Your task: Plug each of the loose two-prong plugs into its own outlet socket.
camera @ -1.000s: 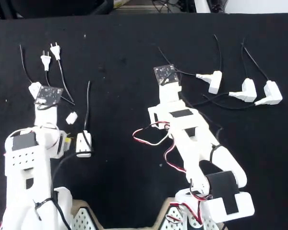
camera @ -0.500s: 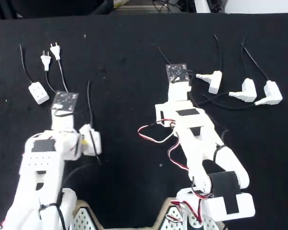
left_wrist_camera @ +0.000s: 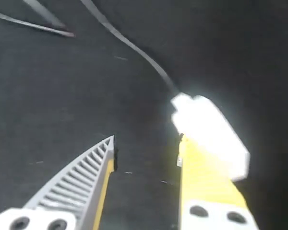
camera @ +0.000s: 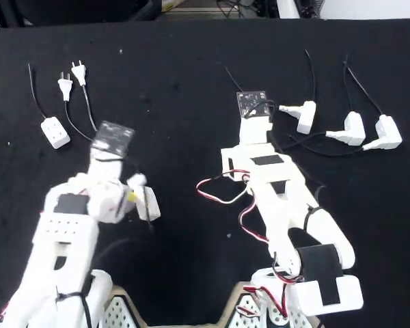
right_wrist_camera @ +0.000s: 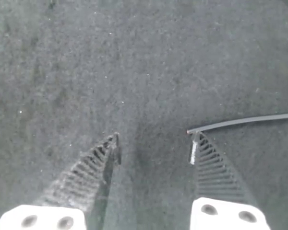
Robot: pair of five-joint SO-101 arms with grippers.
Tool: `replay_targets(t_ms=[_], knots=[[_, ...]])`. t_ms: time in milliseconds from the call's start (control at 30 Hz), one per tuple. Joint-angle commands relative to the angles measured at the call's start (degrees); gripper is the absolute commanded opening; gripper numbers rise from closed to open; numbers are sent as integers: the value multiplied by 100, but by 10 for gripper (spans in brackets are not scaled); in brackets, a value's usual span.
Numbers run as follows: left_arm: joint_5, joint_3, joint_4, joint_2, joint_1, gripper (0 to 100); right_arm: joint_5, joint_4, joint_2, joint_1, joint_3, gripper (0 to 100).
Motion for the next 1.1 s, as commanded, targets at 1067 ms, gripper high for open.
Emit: replay_targets(t_ms=[1067], knots=[[316,1138,-1890,-79,382,216,-70,-123,-277,70,-207,222]])
